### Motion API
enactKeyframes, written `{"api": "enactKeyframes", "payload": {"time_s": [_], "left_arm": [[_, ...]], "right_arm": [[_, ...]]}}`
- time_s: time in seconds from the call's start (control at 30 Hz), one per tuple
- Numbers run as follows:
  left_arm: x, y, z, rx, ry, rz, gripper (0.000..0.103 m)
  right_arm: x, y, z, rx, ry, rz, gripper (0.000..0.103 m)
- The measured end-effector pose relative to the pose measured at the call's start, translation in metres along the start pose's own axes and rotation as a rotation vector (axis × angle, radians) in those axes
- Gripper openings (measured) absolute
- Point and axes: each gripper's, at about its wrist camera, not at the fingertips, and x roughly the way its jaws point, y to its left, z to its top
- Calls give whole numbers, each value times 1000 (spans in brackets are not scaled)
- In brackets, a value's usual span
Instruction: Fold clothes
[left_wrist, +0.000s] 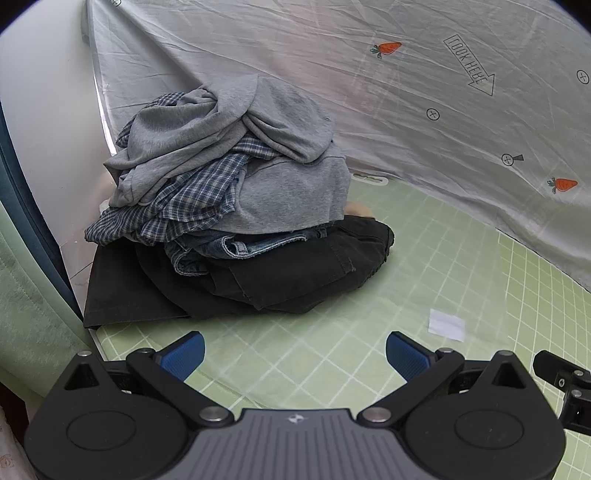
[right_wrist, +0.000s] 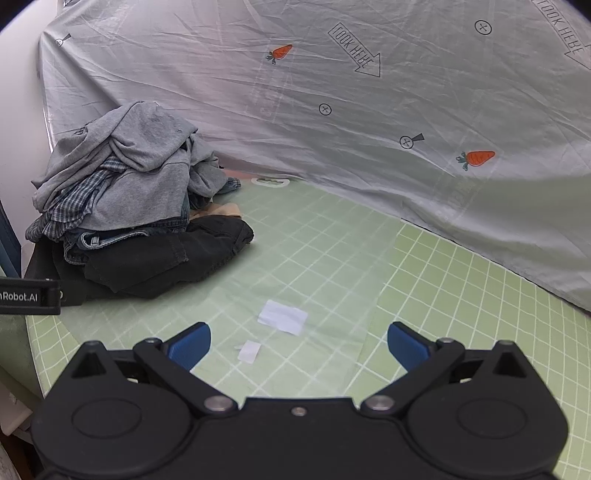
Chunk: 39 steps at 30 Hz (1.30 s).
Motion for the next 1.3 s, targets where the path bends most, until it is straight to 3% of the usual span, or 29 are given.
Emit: {"api": "enactKeyframes", "payload": {"time_s": [1.3], "left_arm": [[1,2,-3,4,29,14,103]], "right_arm": [[-1,0,0,-28,7,9,103]]}}
